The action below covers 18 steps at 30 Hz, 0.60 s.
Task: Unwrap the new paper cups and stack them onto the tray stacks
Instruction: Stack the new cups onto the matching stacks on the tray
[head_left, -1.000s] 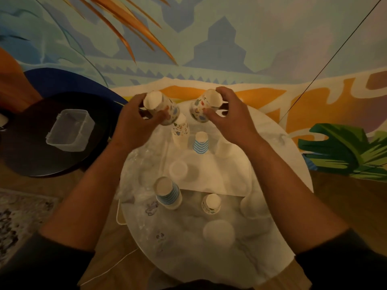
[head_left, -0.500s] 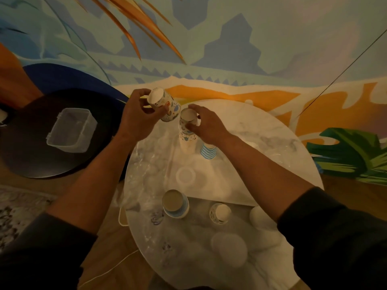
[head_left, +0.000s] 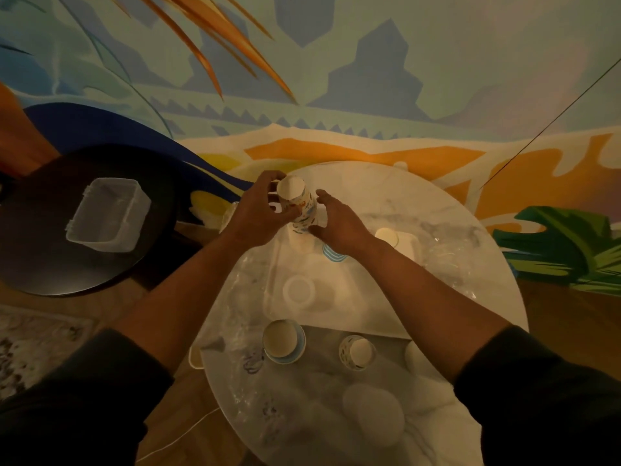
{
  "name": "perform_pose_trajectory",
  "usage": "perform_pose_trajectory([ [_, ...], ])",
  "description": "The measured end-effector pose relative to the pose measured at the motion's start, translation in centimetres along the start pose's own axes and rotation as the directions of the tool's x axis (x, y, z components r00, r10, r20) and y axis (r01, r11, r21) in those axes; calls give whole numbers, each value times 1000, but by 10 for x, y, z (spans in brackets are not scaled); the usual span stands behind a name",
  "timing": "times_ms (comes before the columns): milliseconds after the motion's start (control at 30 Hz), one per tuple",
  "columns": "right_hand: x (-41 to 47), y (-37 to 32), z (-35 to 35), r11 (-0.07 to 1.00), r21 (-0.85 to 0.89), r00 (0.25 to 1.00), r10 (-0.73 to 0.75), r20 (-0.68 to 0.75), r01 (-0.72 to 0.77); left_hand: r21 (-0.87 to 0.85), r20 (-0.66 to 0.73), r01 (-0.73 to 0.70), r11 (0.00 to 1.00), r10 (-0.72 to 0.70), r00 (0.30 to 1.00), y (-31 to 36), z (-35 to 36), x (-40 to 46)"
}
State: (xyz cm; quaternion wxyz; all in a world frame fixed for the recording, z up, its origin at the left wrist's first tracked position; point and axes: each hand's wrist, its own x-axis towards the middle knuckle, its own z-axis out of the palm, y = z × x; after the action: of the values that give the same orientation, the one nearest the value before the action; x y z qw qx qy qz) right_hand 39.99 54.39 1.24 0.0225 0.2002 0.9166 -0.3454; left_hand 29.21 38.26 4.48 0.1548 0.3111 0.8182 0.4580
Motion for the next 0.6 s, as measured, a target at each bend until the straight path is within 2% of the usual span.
perform_pose_trajectory([
  [233,-25,8,-21,999,-24,999,33,-35,-34,52,86,-17,999,13,996,-17,24,4],
  [433,-54,14,-39,999,25,996,37,-82,-35,95,84,-3,995,-5,996,-28,34,5],
  [600,-82,18,-39,997,67,997,51,-64,-47,150,70,37,988,-48,996,-27,38,3],
])
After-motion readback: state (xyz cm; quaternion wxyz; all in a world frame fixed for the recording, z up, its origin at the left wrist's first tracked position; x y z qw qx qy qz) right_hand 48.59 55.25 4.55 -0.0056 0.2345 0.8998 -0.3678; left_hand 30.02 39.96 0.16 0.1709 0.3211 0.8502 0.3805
